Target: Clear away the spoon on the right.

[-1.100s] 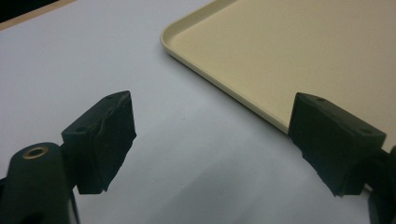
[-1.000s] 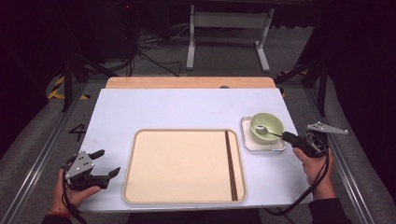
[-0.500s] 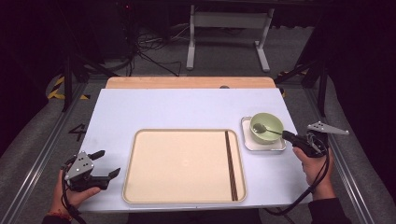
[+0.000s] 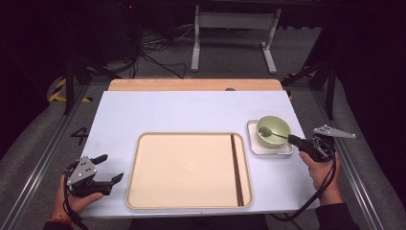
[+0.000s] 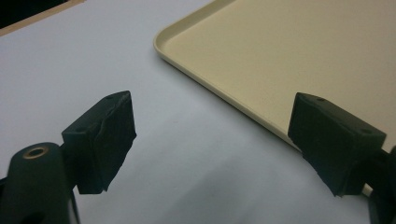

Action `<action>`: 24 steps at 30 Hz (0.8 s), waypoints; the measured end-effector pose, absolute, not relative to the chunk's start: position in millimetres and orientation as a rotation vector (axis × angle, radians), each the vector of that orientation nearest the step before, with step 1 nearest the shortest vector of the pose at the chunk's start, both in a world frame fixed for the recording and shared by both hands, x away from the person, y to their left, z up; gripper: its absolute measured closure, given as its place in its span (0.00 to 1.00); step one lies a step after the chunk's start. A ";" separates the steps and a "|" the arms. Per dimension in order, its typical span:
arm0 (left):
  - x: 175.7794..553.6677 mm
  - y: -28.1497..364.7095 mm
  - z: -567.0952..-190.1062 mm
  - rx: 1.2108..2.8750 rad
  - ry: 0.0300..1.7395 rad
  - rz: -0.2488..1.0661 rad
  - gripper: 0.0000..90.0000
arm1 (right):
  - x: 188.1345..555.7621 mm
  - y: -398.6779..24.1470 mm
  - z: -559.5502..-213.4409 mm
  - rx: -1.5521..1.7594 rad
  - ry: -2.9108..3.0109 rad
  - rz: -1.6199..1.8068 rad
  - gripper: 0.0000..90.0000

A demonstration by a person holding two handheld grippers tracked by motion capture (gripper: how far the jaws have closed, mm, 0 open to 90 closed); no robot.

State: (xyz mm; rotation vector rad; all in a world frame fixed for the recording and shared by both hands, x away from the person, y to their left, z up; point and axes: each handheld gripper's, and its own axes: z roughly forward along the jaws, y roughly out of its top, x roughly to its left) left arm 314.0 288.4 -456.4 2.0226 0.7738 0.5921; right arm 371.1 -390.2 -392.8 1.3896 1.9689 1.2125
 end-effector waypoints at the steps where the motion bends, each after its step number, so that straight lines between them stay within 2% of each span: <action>1: 314.8 288.2 -456.5 2.019 0.771 0.593 0.18 | 371.2 -390.3 -392.7 1.390 1.969 1.213 1.00; 16: 312.9 287.3 -455.6 2.024 0.777 0.595 0.18 | 357.6 -385.1 -373.7 1.310 1.882 1.302 1.00; 24: 311.5 288.3 -454.7 2.020 0.779 0.601 0.18 | 345.9 -358.9 -357.0 1.201 1.920 1.375 1.00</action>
